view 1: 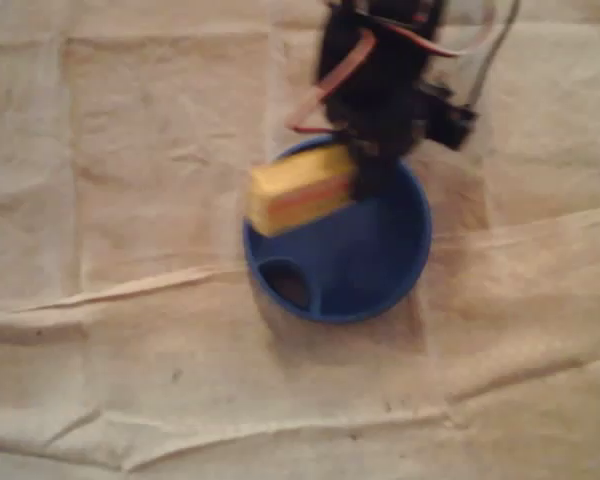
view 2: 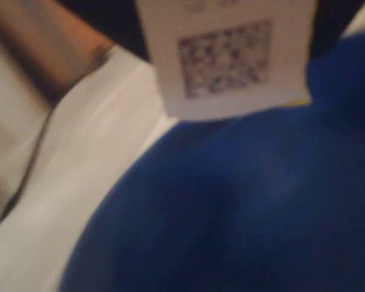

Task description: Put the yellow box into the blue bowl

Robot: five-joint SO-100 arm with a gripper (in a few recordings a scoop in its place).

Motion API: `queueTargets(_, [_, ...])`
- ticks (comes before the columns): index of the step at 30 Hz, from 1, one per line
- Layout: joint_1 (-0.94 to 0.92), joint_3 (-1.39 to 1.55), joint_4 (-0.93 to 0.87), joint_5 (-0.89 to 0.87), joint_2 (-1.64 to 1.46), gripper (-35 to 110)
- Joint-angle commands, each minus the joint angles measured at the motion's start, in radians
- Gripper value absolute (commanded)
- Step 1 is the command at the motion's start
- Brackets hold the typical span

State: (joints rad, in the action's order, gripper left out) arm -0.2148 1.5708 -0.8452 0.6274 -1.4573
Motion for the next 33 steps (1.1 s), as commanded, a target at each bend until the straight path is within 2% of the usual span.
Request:
queueTargets(1, [0.011, -0.052, 0.025, -0.009, -0.02, 0])
queueTargets(6, [0.014, -0.052, 0.025, -0.009, -0.028, 2])
queueTargets(15, [0.003, -0.052, 0.025, -0.006, -0.029, 20])
queueTargets(21, [-0.002, -0.051, 0.012, 0.002, -0.046, 21])
queueTargets(27, [-0.014, -0.031, 0.009, -0.006, -0.166, 18])
queueTargets(33, [-0.044, -0.032, 0.009, -0.008, -0.272, -1])
